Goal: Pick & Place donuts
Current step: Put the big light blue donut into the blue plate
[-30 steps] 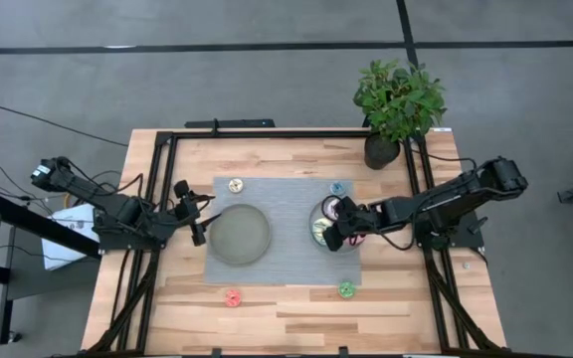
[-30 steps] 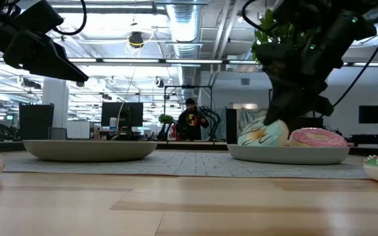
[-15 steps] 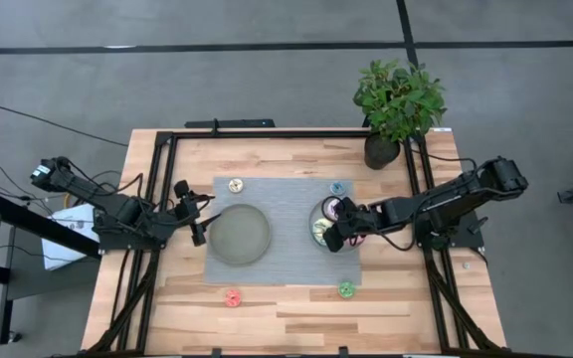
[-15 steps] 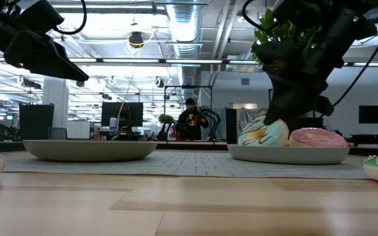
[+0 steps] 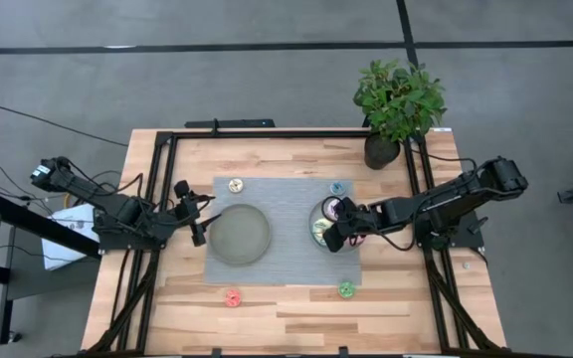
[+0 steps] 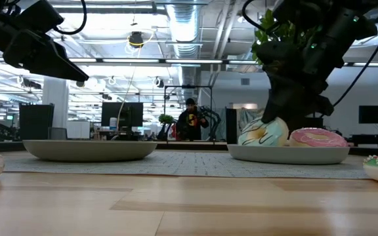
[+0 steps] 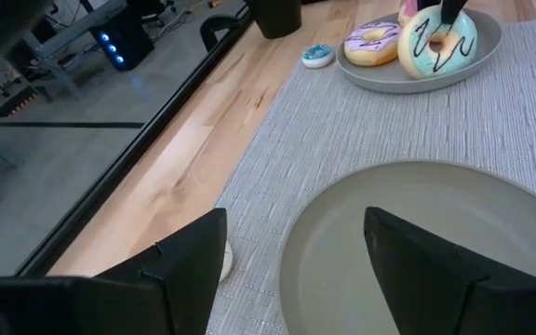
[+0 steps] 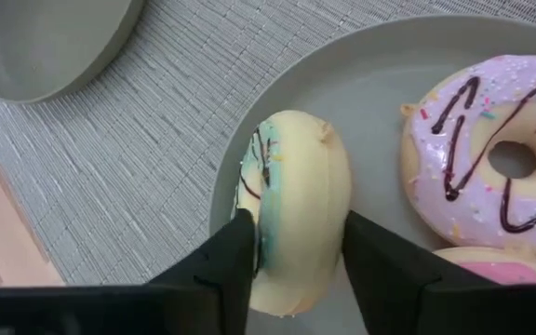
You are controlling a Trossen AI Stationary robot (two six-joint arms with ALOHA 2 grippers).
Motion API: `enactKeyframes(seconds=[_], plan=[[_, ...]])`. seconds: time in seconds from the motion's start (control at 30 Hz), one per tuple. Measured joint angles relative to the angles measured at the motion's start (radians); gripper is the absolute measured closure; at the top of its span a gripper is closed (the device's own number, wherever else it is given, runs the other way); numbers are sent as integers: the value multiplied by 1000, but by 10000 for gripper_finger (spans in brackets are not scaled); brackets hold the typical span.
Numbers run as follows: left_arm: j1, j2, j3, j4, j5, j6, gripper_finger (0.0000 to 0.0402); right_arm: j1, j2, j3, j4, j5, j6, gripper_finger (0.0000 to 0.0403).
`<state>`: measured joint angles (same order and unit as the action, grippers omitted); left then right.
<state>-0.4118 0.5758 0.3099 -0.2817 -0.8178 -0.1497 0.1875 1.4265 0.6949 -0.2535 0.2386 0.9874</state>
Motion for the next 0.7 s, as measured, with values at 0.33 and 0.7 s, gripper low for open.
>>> enactKeyframes(seconds=[0.33, 0.7], plan=[[0, 0, 0, -12, 1, 0, 154, 0, 0, 0, 0, 1, 0, 169], [0, 0, 0, -12, 1, -1, 154, 0, 0, 0, 0, 2, 0, 165]])
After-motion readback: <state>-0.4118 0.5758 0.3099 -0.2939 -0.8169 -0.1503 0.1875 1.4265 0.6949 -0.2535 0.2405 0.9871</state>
